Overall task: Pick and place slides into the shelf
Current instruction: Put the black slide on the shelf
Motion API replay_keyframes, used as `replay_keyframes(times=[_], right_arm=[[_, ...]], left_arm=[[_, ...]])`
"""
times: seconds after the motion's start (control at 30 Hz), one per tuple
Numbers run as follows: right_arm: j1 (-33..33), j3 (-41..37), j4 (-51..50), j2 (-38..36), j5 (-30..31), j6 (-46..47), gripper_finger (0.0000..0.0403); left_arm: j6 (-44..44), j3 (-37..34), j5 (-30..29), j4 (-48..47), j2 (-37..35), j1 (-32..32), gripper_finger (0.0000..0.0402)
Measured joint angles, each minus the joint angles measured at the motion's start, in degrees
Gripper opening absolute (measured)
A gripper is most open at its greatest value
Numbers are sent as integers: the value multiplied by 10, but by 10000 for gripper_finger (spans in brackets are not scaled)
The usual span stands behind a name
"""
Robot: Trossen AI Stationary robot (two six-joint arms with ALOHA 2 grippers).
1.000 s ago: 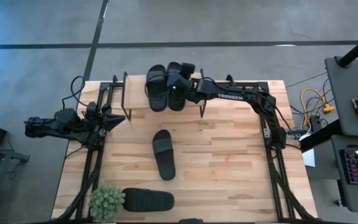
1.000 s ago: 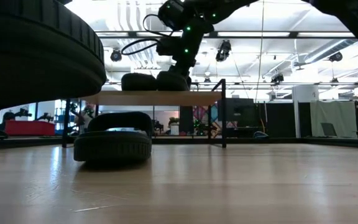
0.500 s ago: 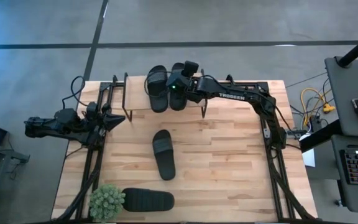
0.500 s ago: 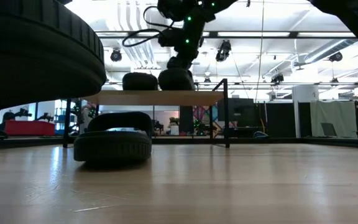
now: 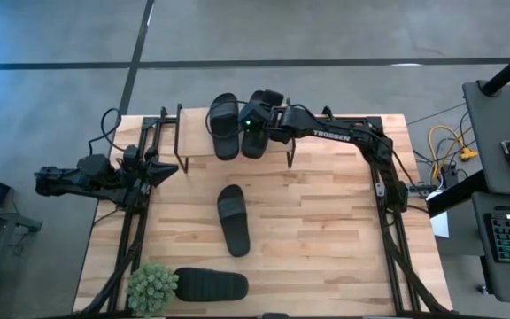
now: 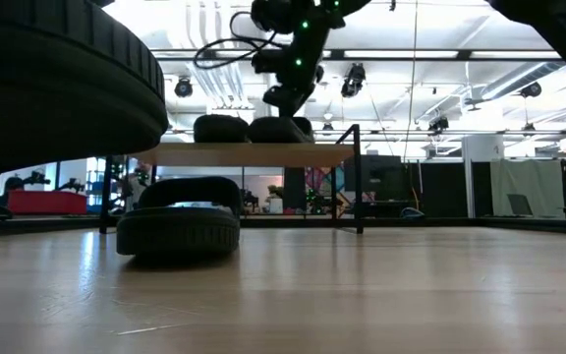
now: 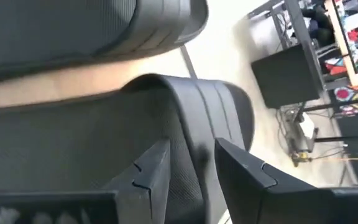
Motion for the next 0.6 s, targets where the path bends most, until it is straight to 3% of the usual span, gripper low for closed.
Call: replay_keyframes(times=[0.6], right_arm=[[-1, -10, 114, 21, -11, -155, 118]], left_arm=[[0, 0, 0, 0, 0, 0, 10]])
